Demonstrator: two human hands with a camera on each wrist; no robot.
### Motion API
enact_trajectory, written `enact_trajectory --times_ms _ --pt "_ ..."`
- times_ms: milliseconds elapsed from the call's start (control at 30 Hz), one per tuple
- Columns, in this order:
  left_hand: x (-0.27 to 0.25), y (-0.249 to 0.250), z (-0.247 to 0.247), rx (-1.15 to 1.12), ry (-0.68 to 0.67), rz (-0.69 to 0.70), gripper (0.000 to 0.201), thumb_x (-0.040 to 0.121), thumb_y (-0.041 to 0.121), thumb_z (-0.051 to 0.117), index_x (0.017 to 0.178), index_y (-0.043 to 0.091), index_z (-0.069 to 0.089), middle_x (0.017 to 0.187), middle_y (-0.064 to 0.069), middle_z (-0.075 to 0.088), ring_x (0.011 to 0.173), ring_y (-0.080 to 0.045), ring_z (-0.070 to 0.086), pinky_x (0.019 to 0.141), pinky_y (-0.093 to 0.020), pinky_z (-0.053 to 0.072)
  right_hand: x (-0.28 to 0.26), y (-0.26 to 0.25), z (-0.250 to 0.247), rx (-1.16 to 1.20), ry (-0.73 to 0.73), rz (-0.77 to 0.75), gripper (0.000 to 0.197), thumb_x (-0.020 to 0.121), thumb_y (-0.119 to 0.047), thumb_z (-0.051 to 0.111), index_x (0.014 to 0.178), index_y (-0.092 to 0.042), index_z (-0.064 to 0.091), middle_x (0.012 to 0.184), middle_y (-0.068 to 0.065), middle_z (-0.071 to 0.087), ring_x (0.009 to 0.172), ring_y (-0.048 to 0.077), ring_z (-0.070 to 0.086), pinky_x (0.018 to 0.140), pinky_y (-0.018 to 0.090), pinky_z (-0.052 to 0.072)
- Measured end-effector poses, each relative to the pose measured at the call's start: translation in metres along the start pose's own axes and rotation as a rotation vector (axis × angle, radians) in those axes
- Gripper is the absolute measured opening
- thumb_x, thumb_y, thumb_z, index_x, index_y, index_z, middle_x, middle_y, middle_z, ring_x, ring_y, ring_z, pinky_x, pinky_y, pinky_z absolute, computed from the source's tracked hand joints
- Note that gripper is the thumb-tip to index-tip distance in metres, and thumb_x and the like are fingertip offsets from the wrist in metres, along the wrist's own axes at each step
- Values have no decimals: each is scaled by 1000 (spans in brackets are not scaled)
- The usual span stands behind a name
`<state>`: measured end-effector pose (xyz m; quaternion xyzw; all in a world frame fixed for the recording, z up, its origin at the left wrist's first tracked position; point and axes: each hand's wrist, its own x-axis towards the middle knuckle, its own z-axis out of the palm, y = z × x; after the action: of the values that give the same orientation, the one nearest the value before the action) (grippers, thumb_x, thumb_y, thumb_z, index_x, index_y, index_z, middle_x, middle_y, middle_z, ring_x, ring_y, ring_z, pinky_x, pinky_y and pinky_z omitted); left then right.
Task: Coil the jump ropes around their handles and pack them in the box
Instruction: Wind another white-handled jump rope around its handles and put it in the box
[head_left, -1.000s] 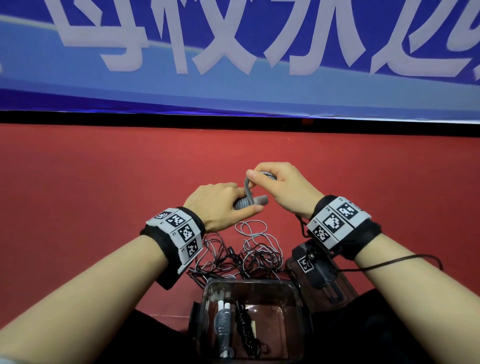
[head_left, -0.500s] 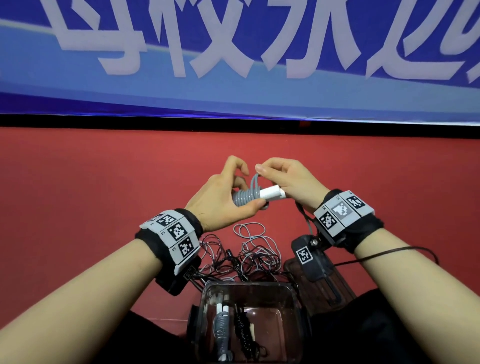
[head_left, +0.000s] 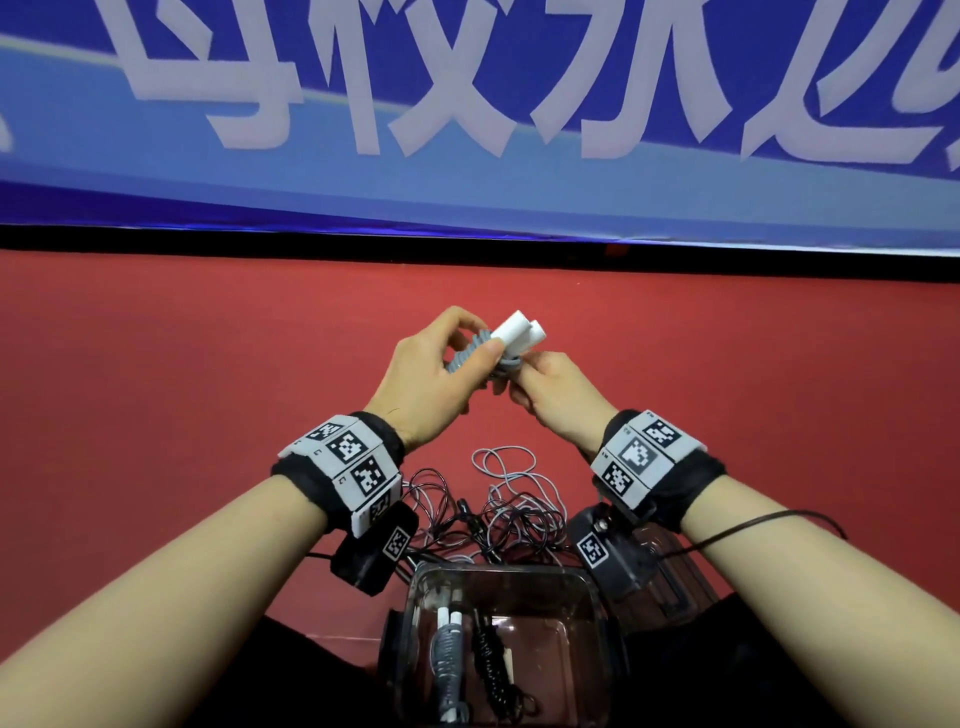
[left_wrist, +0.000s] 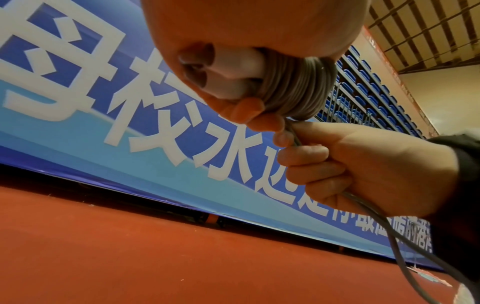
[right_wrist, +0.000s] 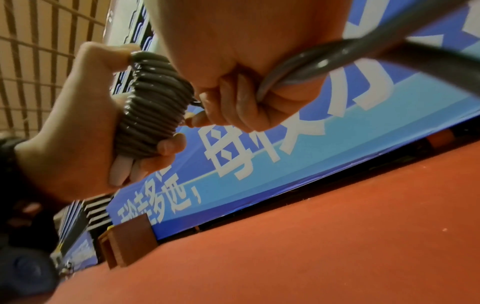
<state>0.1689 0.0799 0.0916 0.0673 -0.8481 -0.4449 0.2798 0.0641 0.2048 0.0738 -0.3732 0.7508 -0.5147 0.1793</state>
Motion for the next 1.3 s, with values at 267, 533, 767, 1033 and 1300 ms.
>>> enact_trajectory --times_ms 267,533,767,1033,1300 --pt "8 -7 -4 6 70 -111 25 99 42 49 80 31 61 65 10 65 49 -18 60 44 -16 39 -3 -4 8 -176 -45 -76 26 102 -21 42 102 -19 67 57 -10 45 43 1 37 48 20 30" --pt "16 -20 -5 66 69 -211 36 99 53 41 103 27 65 81 4 68 55 -18 65 50 -27 40 -5 -1 -3 -292 -183 -64 25 99 -20 48 119 -26 61 60 -7 54 43 2 42 49 22 38" --pt "22 -25 -5 19 -46 -333 37 105 35 31 127 15 53 88 -3 56 61 -18 56 44 -25 39 -10 -6 -8 -442 -181 -109 19 98 -27 54 109 -19 66 63 -8 60 45 4 51 51 19 43" --pt "15 -40 -9 514 -168 -270 33 94 56 40 109 28 50 104 -1 65 78 -24 66 74 -43 56 -18 -20 -9 -707 -177 -286 21 97 -38 51 101 -30 70 70 -7 65 66 15 58 65 34 49" --pt "-1 -9 -2 311 -483 -172 35 95 11 35 80 23 64 68 -3 68 52 -15 62 48 -20 43 -13 -23 -24 -472 -73 -321 11 82 -38 73 78 -28 73 71 -11 69 69 7 63 66 28 49"
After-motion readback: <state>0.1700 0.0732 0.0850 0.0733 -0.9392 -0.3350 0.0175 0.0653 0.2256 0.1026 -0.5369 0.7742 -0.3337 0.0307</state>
